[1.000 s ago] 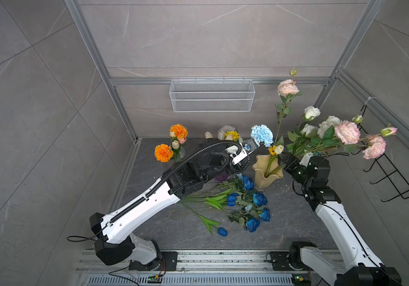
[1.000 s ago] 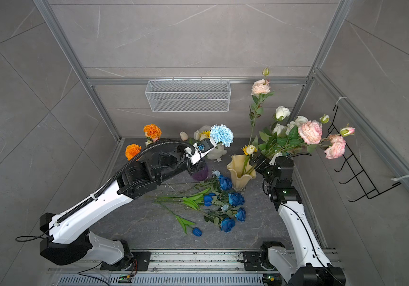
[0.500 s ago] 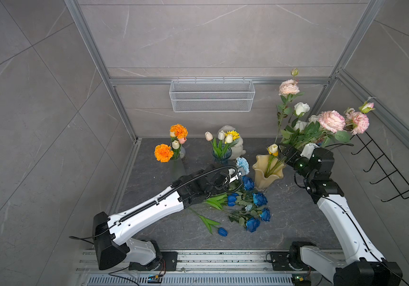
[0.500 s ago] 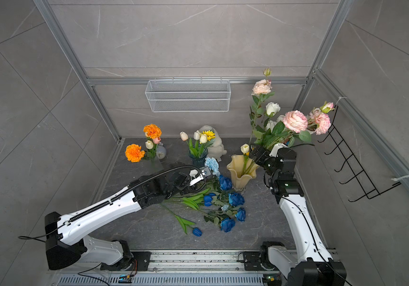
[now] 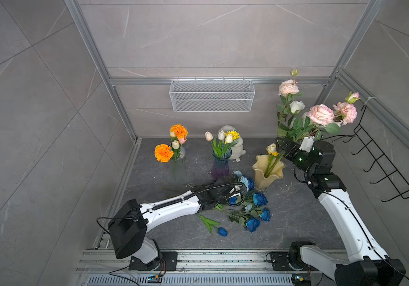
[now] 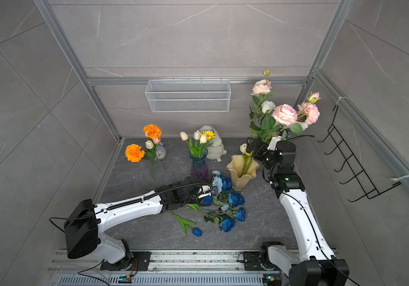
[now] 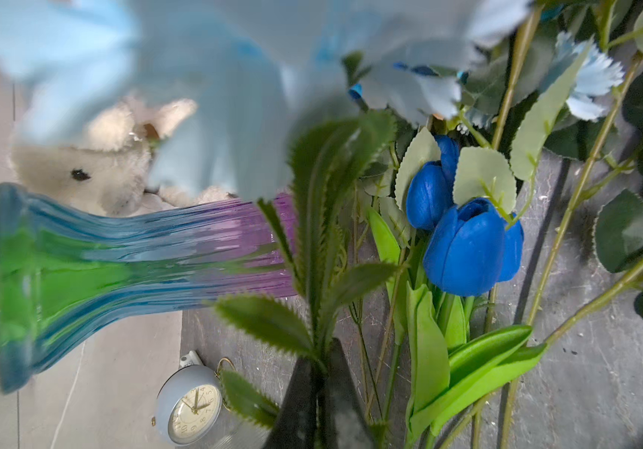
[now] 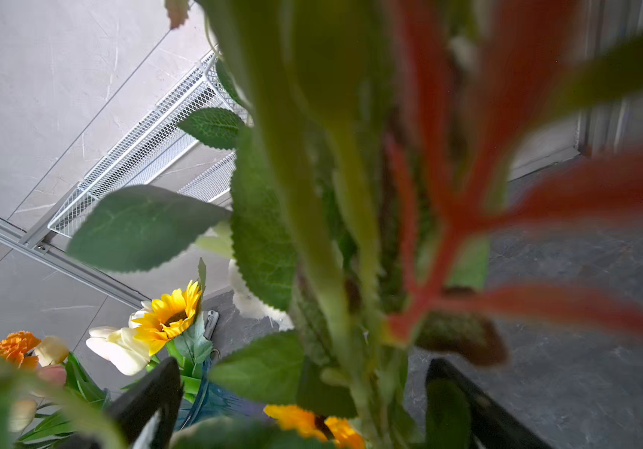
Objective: Pick out blue flowers from the vase
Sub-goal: Place the flower at the center of the board.
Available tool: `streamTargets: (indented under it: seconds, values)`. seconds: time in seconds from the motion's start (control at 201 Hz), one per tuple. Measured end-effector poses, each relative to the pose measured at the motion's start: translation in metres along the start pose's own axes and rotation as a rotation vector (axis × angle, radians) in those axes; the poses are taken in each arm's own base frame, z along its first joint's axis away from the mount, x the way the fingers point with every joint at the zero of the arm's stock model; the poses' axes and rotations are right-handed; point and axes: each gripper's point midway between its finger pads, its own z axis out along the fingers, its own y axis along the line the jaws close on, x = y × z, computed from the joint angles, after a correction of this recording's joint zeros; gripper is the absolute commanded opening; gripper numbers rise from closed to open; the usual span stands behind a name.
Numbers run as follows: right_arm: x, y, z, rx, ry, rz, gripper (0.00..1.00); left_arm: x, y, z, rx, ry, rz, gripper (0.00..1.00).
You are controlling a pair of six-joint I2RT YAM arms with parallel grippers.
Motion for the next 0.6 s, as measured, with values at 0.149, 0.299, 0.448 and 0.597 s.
streamTargets:
  seconds: [0.149, 0.299, 0.448, 0.597]
  values:
    - [0.001, 0.007, 0.006, 0.005, 0.021, -0.008, 0.99, -0.005, -0.002, 0.011, -0.007, -0.01, 0.027, 0.0]
    - [0.003, 0.012, 0.011, 0.026, 0.042, -0.033, 0.99, -0.006, -0.008, 0.023, -0.001, -0.008, 0.049, 0.0]
    - [0.003, 0.02, 0.016, 0.053, 0.072, -0.071, 1.0, -0.009, -0.017, 0.036, 0.03, -0.007, 0.072, 0.0]
    - [0.003, 0.028, 0.019, 0.089, 0.1, -0.12, 1.0, -0.012, -0.019, 0.043, 0.034, -0.007, 0.076, 0.0]
